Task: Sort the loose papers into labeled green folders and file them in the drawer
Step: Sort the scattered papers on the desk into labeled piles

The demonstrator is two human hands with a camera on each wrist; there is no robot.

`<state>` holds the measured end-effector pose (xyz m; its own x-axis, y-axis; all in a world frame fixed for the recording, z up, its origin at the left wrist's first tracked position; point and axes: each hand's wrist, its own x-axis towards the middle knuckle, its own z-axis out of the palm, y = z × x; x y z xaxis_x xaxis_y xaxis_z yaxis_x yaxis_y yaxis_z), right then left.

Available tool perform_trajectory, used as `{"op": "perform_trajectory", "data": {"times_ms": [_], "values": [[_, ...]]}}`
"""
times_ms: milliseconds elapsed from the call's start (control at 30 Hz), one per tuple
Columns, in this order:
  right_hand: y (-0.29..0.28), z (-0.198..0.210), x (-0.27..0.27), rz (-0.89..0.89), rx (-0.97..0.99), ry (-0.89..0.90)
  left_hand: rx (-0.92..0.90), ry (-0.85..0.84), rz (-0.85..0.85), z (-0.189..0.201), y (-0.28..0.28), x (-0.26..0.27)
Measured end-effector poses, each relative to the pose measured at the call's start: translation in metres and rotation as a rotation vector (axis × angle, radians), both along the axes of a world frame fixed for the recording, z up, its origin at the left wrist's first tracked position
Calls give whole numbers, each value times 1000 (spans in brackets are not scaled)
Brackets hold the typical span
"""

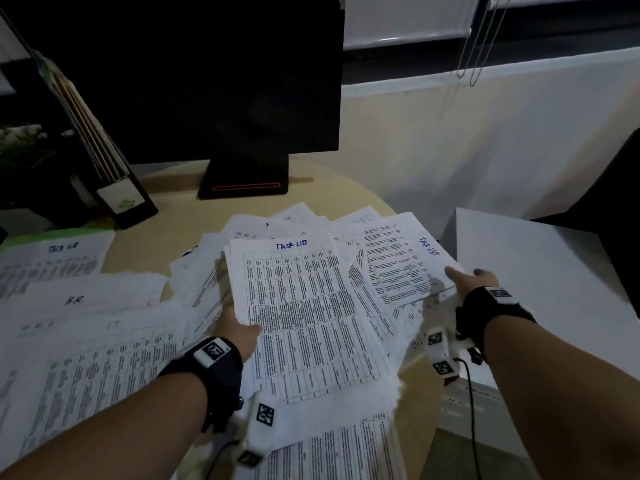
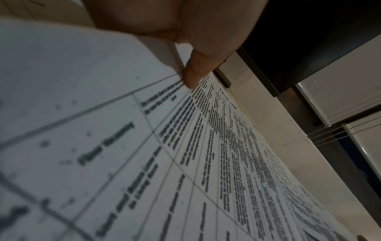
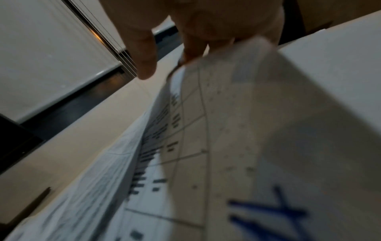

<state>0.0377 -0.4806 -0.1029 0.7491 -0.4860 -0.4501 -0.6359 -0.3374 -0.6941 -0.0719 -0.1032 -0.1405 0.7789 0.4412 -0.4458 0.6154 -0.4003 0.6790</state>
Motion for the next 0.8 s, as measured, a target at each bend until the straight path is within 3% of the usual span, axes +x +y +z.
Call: {"op": "perform_trajectory", "data": {"times_ms": [133, 267, 367, 567, 700, 800], "values": [[7, 3, 4, 118, -47, -62, -6, 20, 33, -6, 1, 6], [26, 12, 2, 417, -301, 34, -47, 6, 45, -14, 10, 2], [25, 25, -1, 451, -448, -10, -60, -5, 55, -13, 11, 0], [24, 104, -5, 279, -627, -501, -71, -37, 80, 6, -3, -4], [20, 157, -4, 124, -500, -845, -123, -32, 97, 7, 0, -3], [23, 187, -5, 52, -255, -1098, -117, -48, 15, 9, 13, 1]]}}
